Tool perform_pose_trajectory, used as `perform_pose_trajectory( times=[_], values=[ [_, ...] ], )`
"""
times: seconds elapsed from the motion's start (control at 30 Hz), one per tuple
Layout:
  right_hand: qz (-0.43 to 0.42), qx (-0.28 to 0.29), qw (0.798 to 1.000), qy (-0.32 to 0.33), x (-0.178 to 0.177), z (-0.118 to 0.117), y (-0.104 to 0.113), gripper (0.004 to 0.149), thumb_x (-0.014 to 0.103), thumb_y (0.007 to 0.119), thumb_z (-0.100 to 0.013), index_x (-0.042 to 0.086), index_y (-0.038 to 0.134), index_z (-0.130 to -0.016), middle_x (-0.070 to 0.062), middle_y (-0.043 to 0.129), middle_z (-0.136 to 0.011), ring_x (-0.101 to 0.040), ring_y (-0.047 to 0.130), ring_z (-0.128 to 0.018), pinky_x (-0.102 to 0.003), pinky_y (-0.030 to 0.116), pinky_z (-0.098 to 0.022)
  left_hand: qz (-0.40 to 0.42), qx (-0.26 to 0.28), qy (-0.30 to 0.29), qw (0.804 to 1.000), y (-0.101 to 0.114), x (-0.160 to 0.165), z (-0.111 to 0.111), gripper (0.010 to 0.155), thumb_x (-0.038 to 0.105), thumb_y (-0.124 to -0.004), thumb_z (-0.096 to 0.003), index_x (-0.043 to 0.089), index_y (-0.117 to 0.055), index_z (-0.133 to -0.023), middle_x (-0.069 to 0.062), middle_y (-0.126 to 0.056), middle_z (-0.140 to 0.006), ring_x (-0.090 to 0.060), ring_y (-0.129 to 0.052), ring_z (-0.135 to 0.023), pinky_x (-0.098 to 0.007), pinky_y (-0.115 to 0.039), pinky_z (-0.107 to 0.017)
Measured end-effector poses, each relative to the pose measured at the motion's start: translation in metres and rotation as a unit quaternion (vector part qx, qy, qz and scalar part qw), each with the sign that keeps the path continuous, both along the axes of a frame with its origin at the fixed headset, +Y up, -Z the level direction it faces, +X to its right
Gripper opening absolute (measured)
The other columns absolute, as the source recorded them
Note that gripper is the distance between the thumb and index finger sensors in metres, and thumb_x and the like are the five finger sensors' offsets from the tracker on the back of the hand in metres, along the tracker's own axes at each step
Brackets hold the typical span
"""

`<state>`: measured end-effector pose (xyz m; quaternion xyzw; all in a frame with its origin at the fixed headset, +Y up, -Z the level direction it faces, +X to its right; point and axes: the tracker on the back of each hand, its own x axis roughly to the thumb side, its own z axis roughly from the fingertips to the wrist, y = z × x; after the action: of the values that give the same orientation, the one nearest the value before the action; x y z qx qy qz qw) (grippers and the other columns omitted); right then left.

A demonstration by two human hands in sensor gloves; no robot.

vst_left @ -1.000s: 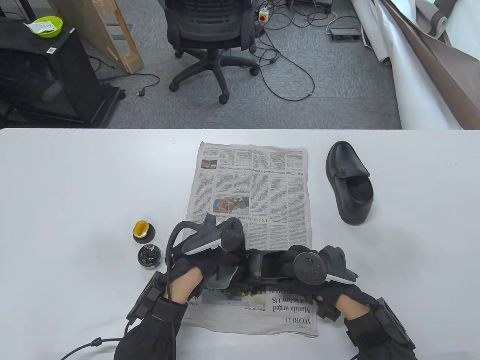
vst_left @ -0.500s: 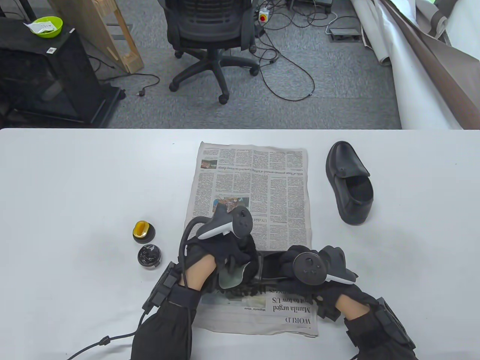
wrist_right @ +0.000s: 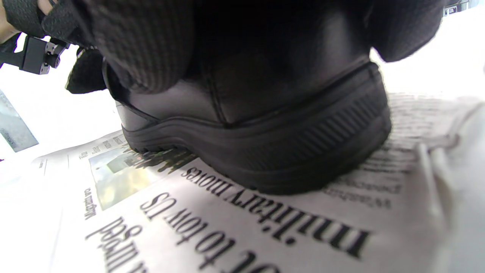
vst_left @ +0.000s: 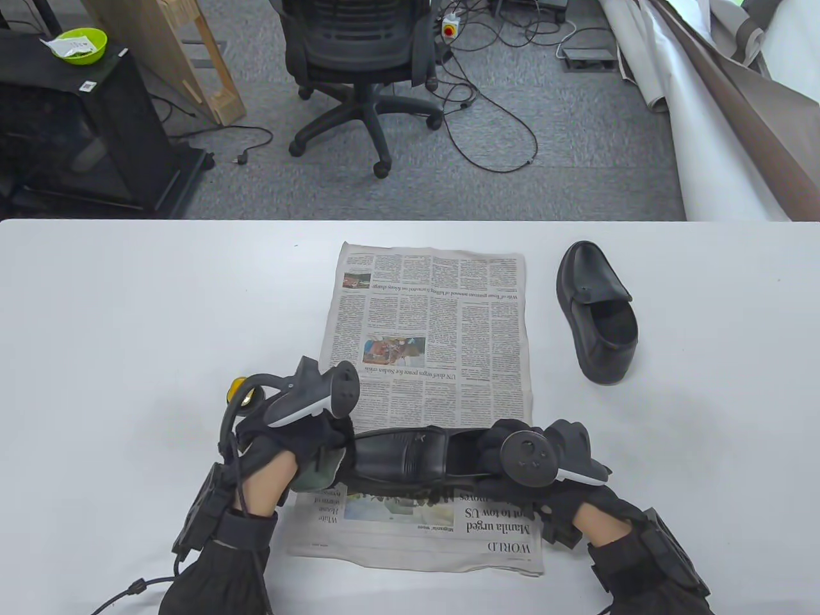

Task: Dip and apply built-in sponge shoe polish on shoes

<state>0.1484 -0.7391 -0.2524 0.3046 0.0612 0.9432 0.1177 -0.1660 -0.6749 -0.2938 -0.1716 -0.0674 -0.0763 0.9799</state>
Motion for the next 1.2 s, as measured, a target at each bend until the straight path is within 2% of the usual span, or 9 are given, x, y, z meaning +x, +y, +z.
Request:
perform_pose_trajectory(
  times=[0.17, 0.3, 0.43, 0.63, 0.77, 0.9, 0.97, 1.07, 1.2],
  values=[
    [0.000, 0.000, 1.000, 0.001, 0.000, 0.000, 0.000, 0.039, 0.055, 0.083, -0.032, 0.031, 0.090, -0.062, 0.003, 0.075, -0.090, -0.045, 0.074, -0.093, -0.057, 0.070, -0.065, -0.002, 0.114, 0.071, 0.991, 0.034, -0.044, 0.013, 0.062, 0.052, -0.090, -0.0382, 0.029, -0.076, -0.094, 0.005, -0.101, -0.052, -0.006, -0.101, -0.015, -0.039, -0.091, -0.045],
    [-0.001, 0.000, 1.000, 0.002, 0.000, 0.000, 0.000, 0.039, 0.055, 0.083, -0.032, 0.031, 0.090, -0.062, 0.004, 0.075, -0.090, -0.045, 0.074, -0.093, -0.057, 0.070, -0.065, -0.028, 0.144, 0.131, 0.980, 0.040, -0.083, 0.017, 0.062, 0.052, -0.091, -0.0385, 0.031, -0.076, -0.094, 0.005, -0.100, -0.055, -0.006, -0.102, -0.018, -0.039, -0.090, -0.048],
    [-0.001, -0.001, 1.000, 0.002, 0.000, 0.000, 0.000, 0.039, 0.055, 0.083, -0.032, 0.031, 0.090, -0.062, 0.004, 0.075, -0.089, -0.045, 0.074, -0.093, -0.057, 0.070, -0.065, -0.051, 0.121, 0.228, 0.965, 0.024, -0.122, 0.009, 0.062, 0.052, -0.091, -0.0389, 0.030, -0.076, -0.095, 0.005, -0.099, -0.056, -0.007, -0.103, -0.020, -0.040, -0.089, -0.049],
    [-0.002, -0.001, 1.000, 0.001, 0.000, 0.000, 0.000, 0.039, 0.055, 0.083, -0.032, 0.031, 0.090, -0.062, 0.004, 0.075, -0.089, -0.045, 0.074, -0.093, -0.057, 0.070, -0.065, -0.056, 0.088, 0.284, 0.953, -0.014, -0.164, -0.001, 0.062, 0.051, -0.091, -0.0391, 0.033, -0.074, -0.095, 0.005, -0.097, -0.064, -0.008, -0.104, -0.030, -0.043, -0.086, -0.056],
    [-0.003, -0.001, 1.000, 0.002, 0.001, 0.000, 0.000, 0.039, 0.055, 0.083, -0.032, 0.031, 0.090, -0.062, 0.004, 0.075, -0.089, -0.045, 0.074, -0.093, -0.057, 0.070, -0.065, -0.052, 0.066, 0.295, 0.952, -0.043, -0.183, -0.005, 0.063, 0.051, -0.090, -0.0394, 0.034, -0.072, -0.097, 0.005, -0.094, -0.074, -0.010, -0.104, -0.043, -0.045, -0.083, -0.060],
    [-0.003, -0.001, 1.000, 0.003, 0.001, 0.000, 0.000, 0.039, 0.055, 0.083, -0.032, 0.031, 0.090, -0.062, 0.003, 0.075, -0.089, -0.045, 0.074, -0.093, -0.057, 0.070, -0.065, -0.035, 0.080, 0.302, 0.949, -0.062, -0.189, -0.007, 0.063, 0.052, -0.090, -0.0390, 0.035, -0.071, -0.097, 0.005, -0.092, -0.080, -0.009, -0.103, -0.046, -0.044, -0.083, -0.061],
    [-0.003, -0.001, 1.000, 0.003, 0.001, 0.000, 0.000, 0.039, 0.055, 0.083, -0.032, 0.031, 0.090, -0.062, 0.004, 0.075, -0.089, -0.045, 0.074, -0.093, -0.057, 0.070, -0.065, -0.036, 0.064, 0.310, 0.948, -0.073, -0.193, -0.009, 0.062, 0.052, -0.090, -0.0390, 0.036, -0.071, -0.097, 0.004, -0.088, -0.086, -0.008, -0.101, -0.046, -0.043, -0.083, -0.061],
    [-0.003, -0.001, 1.000, 0.003, 0.001, 0.000, 0.000, 0.039, 0.055, 0.083, -0.032, 0.031, 0.091, -0.062, 0.003, 0.075, -0.089, -0.045, 0.074, -0.093, -0.057, 0.070, -0.065, -0.014, 0.063, 0.336, 0.940, -0.076, -0.198, -0.007, 0.065, 0.052, -0.089, -0.0391, 0.037, -0.067, -0.099, 0.000, -0.077, -0.097, -0.007, -0.098, -0.047, -0.042, -0.081, -0.062],
    [-0.002, -0.001, 1.000, 0.003, 0.001, 0.000, 0.000, 0.039, 0.055, 0.083, -0.032, 0.031, 0.090, -0.062, 0.003, 0.076, -0.089, -0.045, 0.074, -0.093, -0.057, 0.070, -0.065, -0.023, 0.069, 0.325, 0.943, -0.068, -0.197, -0.004, 0.069, 0.053, -0.087, -0.0391, 0.036, -0.062, -0.101, -0.006, -0.063, -0.110, -0.008, -0.098, -0.052, -0.043, -0.080, -0.063]
  ],
)
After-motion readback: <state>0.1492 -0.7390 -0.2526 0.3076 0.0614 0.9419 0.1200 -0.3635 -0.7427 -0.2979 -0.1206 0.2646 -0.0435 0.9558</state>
